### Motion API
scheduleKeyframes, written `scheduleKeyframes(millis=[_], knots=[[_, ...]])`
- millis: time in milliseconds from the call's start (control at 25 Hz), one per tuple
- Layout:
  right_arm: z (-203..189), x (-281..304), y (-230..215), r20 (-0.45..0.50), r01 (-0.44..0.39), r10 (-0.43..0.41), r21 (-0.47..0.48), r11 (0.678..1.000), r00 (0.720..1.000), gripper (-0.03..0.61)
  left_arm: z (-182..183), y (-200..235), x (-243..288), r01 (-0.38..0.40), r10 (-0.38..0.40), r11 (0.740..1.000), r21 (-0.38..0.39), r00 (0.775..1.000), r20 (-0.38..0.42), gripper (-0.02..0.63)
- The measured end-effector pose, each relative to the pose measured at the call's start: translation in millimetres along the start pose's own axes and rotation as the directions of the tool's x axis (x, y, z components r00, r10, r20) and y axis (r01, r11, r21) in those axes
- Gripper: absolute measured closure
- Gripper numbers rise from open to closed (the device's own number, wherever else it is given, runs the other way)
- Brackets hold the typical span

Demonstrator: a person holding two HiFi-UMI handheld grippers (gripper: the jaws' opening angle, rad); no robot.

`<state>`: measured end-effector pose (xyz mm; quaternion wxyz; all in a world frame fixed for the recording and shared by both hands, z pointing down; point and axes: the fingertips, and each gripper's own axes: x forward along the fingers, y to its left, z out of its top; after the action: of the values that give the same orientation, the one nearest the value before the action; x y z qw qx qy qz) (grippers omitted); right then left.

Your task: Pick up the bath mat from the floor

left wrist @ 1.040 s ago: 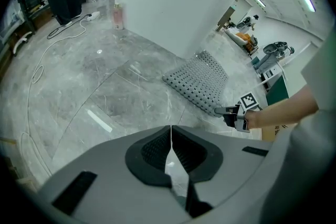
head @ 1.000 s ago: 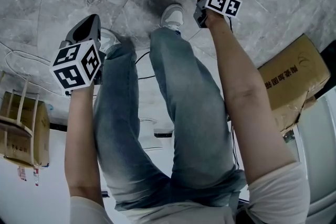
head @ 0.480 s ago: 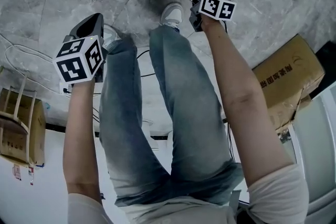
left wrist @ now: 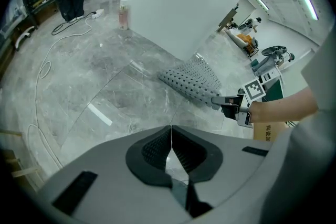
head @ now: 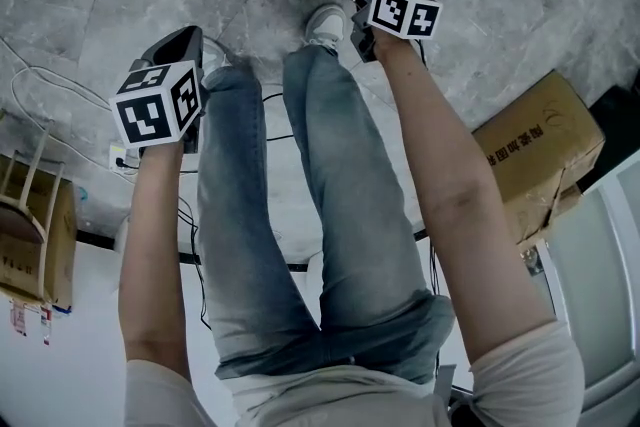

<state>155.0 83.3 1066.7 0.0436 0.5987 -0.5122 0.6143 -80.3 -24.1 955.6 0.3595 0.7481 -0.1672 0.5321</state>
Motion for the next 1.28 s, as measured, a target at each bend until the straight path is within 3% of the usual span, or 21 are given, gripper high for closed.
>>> scheduleKeyframes(millis=[360, 800, 1280], knots=[[3.5, -21.6, 66.0, 0.003, -0.078, 0.078, 0.002, 0.997, 0.997, 0.538, -6.2, 6.9, -33.0, -0.037, 0.038, 0.999, -0.037, 0.999, 0.031, 0.597], [1.2, -67.1, 144.7, 0.024, -0.139, 0.139, -0.006, 0.99, 0.99, 0.543, -22.2, 0.0, -81.9, -0.016, 0.018, 0.999, -0.04, 0.999, 0.042, 0.597], [25.0, -121.2, 237.8, 0.074, -0.194, 0.194, -0.003, 0.981, 0.978, 0.546, -14.2, -4.5, -166.5, 0.012, -0.01, 0.999, -0.03, 0.996, 0.084, 0.597]])
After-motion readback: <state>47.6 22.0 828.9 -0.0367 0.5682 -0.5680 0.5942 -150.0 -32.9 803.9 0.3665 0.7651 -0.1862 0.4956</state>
